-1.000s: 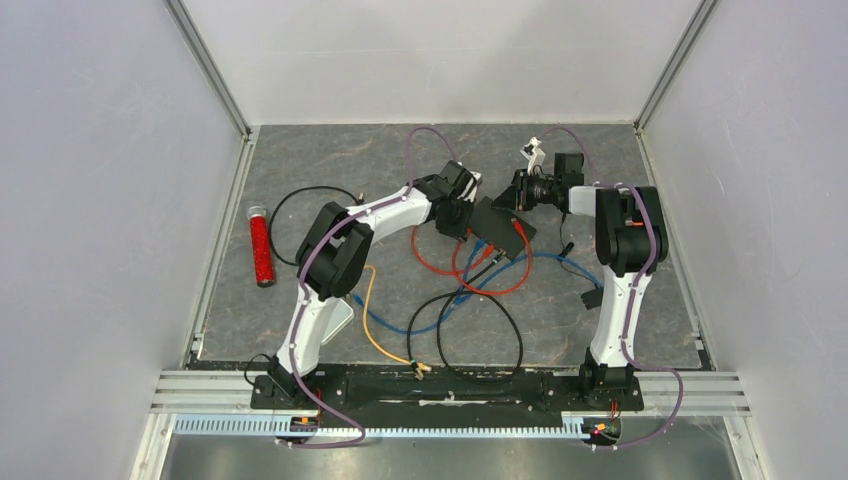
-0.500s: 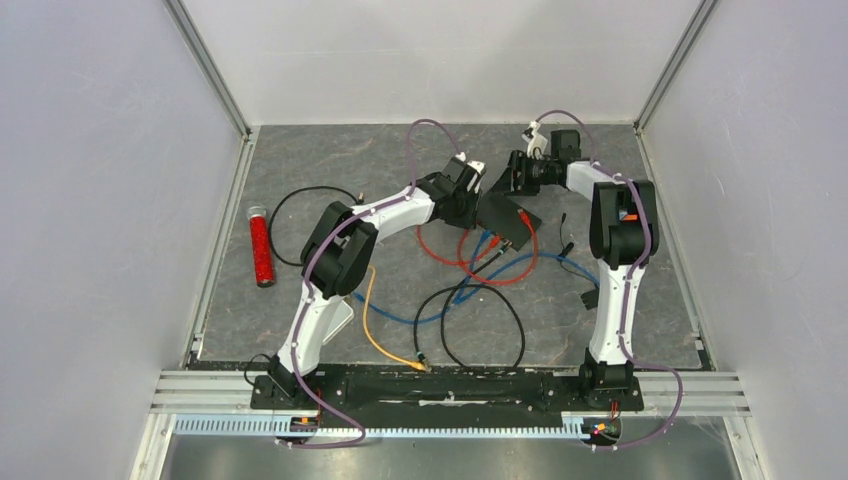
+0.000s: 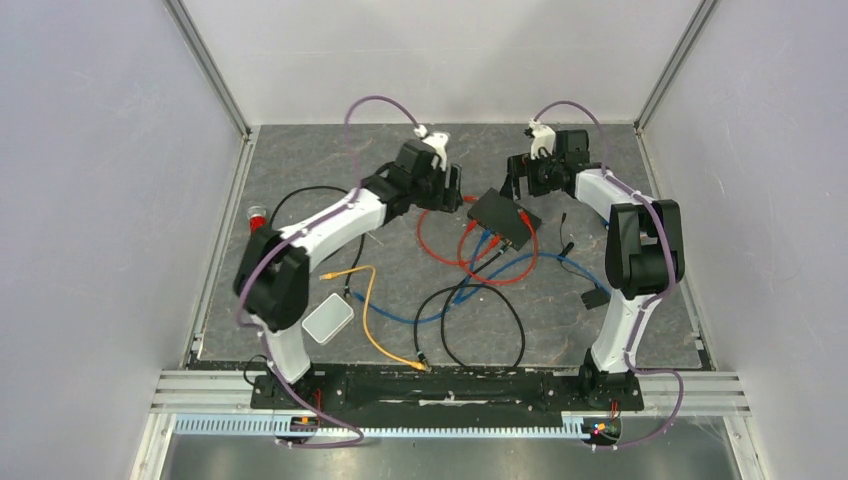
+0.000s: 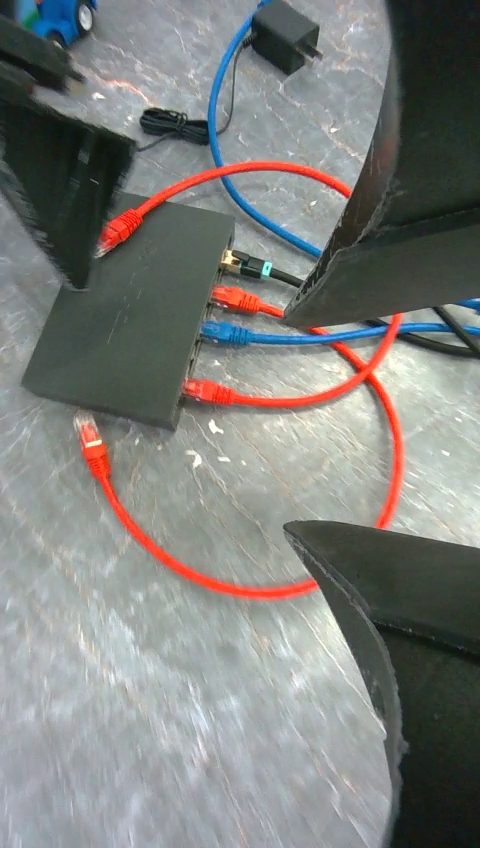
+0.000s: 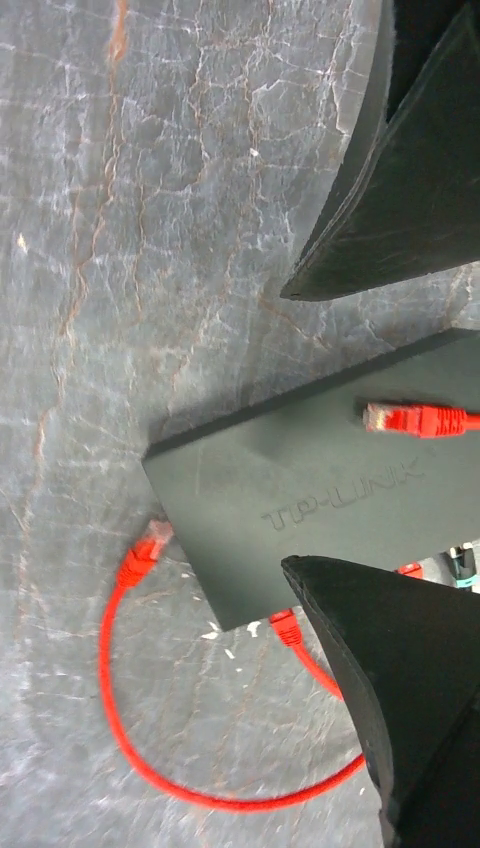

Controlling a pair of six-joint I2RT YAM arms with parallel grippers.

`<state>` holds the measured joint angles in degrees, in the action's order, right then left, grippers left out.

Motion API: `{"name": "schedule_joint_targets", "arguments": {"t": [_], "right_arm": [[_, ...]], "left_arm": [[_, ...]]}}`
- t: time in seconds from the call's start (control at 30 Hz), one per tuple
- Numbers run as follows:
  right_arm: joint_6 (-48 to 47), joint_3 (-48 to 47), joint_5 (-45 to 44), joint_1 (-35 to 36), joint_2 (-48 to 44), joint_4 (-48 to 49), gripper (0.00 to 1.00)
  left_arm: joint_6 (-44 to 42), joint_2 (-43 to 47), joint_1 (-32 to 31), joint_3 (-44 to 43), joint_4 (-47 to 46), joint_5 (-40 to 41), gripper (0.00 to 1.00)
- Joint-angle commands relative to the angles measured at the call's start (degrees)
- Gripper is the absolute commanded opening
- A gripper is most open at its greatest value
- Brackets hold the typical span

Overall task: Insert the plug into the switch port
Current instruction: Move the switch port to the center of the board.

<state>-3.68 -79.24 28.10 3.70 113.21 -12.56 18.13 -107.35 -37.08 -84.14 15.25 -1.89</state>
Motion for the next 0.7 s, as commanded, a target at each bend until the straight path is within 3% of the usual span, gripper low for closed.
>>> {"name": "schedule_joint_targets", "arguments": {"t": [0.0, 0.13, 0.4, 0.67], "right_arm": [[-11.09, 4.64, -8.18, 6.30, -6.55, 2.33, 0.98], [-13.66, 6.72, -12.41, 9.90, -7.95, 2.79, 0.96], [-16.52, 11.78, -19.26, 14.68, -9.59, 4.46, 0.91], [-16.56, 14.58, -24.02, 16.89, -8.90, 7.40, 0.89]], "left_arm": [[-2.01, 12.01, 2.90, 6.00, 1.07, 0.18, 0.76], [-6.14, 21.10, 3.13, 9.16, 9.33, 4.87, 0.78], [-13.60, 38.04, 3.14, 18.81, 14.56, 7.64, 0.78], [-15.66, 45.95, 3.13, 27.35, 11.80, 9.69, 0.78]]}}
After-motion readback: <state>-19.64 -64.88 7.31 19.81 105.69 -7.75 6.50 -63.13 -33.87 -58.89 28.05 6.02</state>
